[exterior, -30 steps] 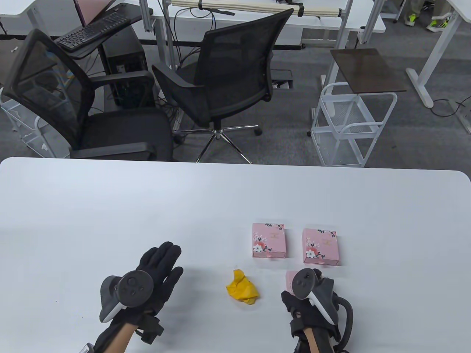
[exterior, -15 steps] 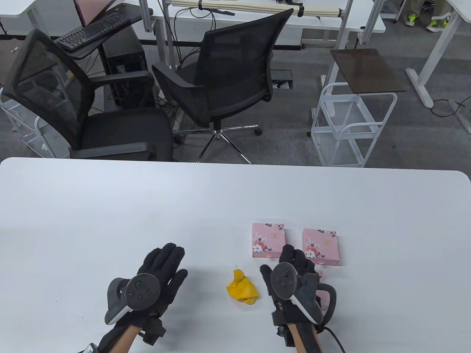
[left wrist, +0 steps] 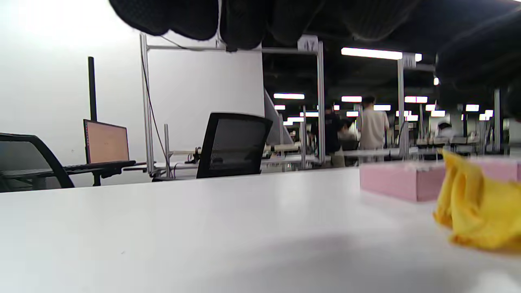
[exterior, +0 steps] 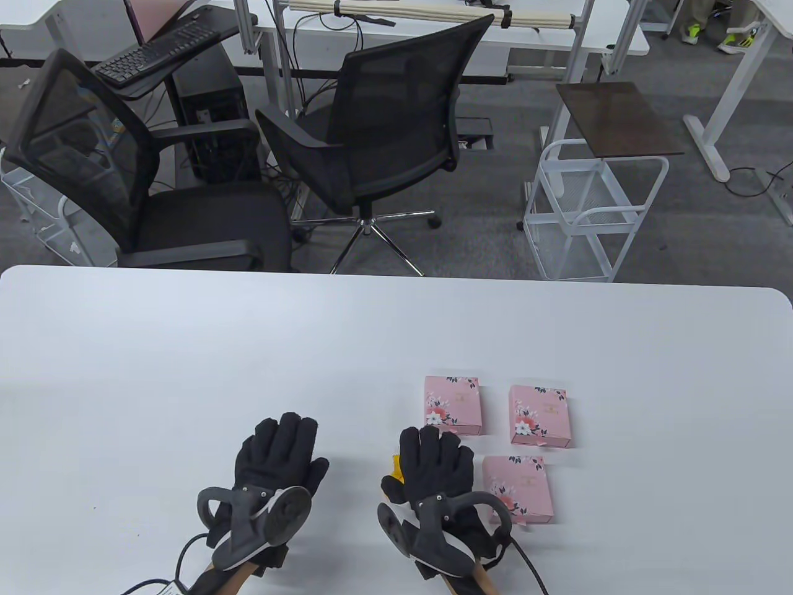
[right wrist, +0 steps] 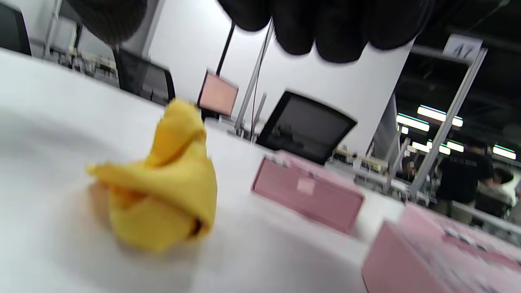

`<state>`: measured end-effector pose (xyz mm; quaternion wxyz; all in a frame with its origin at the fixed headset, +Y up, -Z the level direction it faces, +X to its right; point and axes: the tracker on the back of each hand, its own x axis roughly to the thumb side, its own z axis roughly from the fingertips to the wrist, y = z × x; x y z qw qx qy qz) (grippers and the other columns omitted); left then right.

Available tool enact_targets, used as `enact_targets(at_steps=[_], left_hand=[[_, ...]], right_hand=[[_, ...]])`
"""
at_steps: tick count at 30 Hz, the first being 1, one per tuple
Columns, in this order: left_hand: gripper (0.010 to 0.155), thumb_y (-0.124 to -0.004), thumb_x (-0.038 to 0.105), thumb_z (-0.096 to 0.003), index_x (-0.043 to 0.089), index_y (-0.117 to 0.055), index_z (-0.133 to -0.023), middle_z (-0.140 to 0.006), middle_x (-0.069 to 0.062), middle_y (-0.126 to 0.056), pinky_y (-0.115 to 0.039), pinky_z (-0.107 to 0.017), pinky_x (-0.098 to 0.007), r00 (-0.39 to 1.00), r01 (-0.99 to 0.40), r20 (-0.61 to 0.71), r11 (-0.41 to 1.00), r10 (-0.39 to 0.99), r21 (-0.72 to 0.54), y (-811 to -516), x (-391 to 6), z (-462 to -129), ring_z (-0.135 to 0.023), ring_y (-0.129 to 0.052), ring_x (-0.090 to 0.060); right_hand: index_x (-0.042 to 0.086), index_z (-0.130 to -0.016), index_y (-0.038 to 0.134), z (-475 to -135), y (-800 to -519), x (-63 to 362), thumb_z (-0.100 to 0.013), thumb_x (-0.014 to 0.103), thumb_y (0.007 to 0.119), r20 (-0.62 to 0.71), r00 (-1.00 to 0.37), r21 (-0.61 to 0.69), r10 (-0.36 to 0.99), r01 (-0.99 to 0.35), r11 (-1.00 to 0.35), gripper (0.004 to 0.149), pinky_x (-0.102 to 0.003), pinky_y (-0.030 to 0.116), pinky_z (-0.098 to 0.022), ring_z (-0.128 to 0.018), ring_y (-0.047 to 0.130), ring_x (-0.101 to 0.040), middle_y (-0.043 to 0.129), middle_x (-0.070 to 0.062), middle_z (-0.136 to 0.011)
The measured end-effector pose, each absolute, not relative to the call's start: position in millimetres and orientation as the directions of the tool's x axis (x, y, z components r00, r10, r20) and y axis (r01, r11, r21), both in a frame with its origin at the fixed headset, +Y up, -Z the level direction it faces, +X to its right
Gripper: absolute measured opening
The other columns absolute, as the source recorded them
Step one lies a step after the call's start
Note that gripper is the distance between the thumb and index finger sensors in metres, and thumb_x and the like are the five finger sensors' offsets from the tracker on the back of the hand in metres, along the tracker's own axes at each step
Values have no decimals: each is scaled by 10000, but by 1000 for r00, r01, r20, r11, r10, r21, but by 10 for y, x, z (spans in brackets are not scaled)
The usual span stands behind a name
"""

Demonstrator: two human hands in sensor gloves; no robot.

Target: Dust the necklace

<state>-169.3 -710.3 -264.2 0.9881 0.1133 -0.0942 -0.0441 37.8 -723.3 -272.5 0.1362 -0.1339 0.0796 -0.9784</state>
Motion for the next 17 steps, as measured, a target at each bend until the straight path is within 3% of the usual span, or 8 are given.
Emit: enact_targets(at_steps=[2, 5, 17], left_hand=[[730, -556, 622, -612, 244, -373, -1210, -1282, -112, -381, -436, -793, -633, 968, 131, 187, 971, -169, 201, -7122, -1621, -2618, -1117, -355, -434], [793, -524, 676, -599, 238, -295, -1220, -1298, -111, -298, -370, -798, -656, 962, 159, 199, 975, -189, 154, -7150, -1570, -2603, -1131, -262, -452], [799, -526, 683, -594, 250, -277, -1218, -1296, -117, -286, -375, -796, -660, 964, 151, 198, 980, -175, 131, -7157, -1601, -2598, -1129, -261, -451]], right_hand=[[-14, -1178, 155, -2759, -7282, 376, -631, 613, 564, 244, -920, -121, -305, 284, -951, 927, -789, 305, -725, -1006, 272, -729, 169, -407, -1192], [-27, -1169, 110, -2779, -7320, 379, -625, 626, 549, 254, -915, -88, -312, 300, -950, 957, -800, 224, -709, -985, 155, -749, 91, -422, -1176], [-21, -1177, 149, -2765, -7338, 397, -631, 607, 556, 252, -929, -13, -273, 278, -960, 926, -793, 227, -712, -994, 167, -734, 113, -417, -1179]])
